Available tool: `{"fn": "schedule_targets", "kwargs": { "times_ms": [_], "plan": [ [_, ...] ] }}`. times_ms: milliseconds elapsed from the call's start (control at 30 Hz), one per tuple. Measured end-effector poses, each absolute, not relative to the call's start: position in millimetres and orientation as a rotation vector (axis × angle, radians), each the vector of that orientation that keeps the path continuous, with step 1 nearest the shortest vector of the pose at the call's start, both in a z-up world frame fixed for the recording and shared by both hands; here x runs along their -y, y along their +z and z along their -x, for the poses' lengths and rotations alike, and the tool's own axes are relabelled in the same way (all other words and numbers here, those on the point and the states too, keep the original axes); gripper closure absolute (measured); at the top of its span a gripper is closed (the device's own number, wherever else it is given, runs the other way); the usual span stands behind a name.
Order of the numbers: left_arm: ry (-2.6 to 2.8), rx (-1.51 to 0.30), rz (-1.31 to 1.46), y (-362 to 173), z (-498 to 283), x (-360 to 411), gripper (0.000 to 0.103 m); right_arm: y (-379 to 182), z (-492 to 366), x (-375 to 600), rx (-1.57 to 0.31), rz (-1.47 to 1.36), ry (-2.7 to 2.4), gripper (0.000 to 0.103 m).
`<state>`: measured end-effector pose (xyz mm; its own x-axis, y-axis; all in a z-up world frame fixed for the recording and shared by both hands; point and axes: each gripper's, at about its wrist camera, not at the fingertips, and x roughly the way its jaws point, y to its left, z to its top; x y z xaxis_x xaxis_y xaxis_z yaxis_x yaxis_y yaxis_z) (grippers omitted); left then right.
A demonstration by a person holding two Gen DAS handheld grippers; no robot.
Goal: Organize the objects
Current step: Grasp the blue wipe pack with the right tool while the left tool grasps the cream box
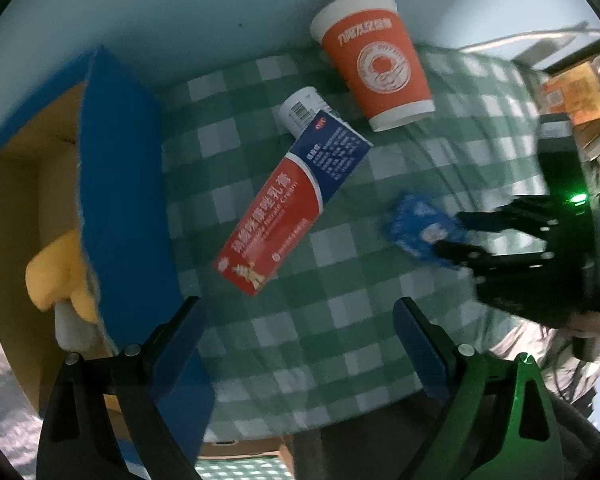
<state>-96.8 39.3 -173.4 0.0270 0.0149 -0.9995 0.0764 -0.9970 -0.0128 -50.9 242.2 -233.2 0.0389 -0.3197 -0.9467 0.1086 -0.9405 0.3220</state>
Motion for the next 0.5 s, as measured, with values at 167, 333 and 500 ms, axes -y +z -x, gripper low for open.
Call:
{"fn": "schedule_targets", "kwargs": {
  "times_ms": [167,333,500],
  "plan": [
    [-2.156,-0.045,-2.231,-187.3,107.6,-39.0,0.008,-235.2,40.1,-271.8,0.258,-2.035,-1.98,0.054],
    [-2.152,0.022,-2.262,-201.1,118.7,-40.4,0.008,-230.3,45.4,-281.0,0.217,-2.012,-2.019,0.03],
    [-2.117,0.06,-2.283,-218.0,129.7,-36.4,0.008,-222.0,47.9,-277.7,0.153,-1.963,-2.036,0.026]
  ]
}}
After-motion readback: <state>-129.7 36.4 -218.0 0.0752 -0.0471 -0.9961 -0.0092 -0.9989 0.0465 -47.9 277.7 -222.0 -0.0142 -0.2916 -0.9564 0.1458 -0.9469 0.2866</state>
